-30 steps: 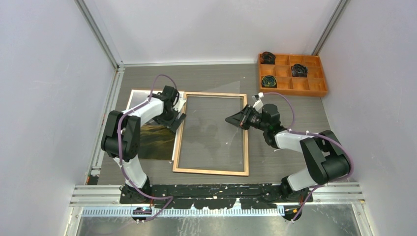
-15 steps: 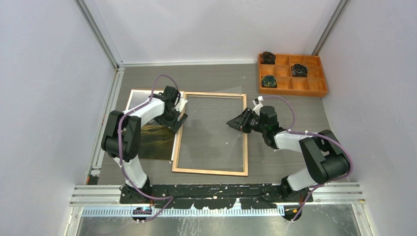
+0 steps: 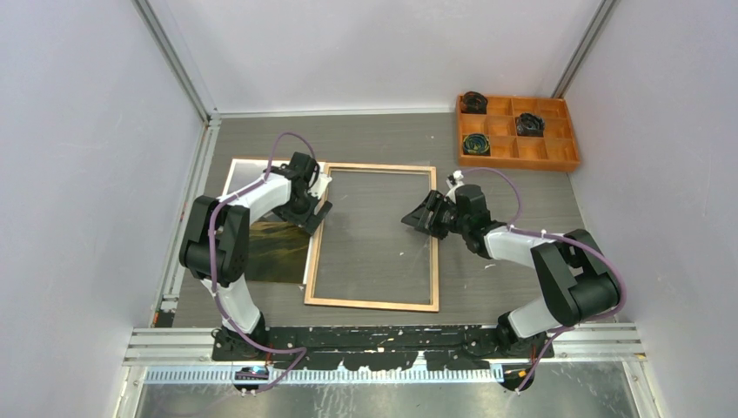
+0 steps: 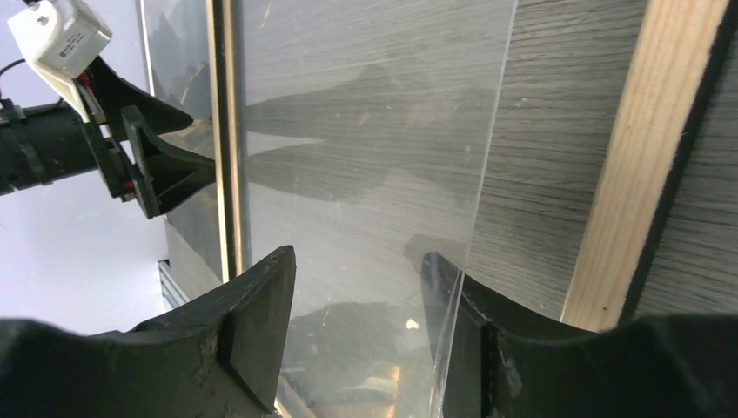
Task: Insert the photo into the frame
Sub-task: Move the photo frame to the center of the board.
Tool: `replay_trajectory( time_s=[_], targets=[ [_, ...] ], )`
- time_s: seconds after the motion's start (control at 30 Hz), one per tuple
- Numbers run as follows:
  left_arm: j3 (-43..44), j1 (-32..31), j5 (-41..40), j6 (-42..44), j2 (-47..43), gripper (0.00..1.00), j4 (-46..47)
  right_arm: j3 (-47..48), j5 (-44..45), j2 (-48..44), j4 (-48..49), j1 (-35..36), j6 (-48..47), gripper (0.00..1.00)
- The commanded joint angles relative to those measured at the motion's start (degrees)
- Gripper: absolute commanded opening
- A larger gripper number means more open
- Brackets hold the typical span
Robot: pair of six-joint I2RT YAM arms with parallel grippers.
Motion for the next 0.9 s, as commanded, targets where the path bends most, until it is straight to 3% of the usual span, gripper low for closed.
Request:
replay_trajectory(
  time_s=[0.0,0.1,0.13,0.2,0.87],
  targets=[
    [-0.8,-0.5,1.6,-0.1,-0.5,0.87,0.8,3.3,2.8,-2.1,-3.8,0.5,-3.8,0.63],
    [-1.0,-0.5,1.4,0.0,-0.7,0.87,1.0,5.0,4.5,-2.7,-7.9,0.8,-6.1,0.68],
    [-1.0,-0.5,1.4,0.0,-0.7,0.87,1.1,5.6,5.7,-2.9,-9.4,0.9,-6.8,0.76],
    [-1.0,-0.5,1.3,0.0,-0.6,0.87,1.1,6.6,7.4,-3.5,-12.4,1.3,-8.4,0.82],
    [-0.9,-0.5,1.2,0.1,0.0,0.87,1.3,12.7,20.1,-4.9,-28.8,4.0,-16.1,0.84]
  ],
)
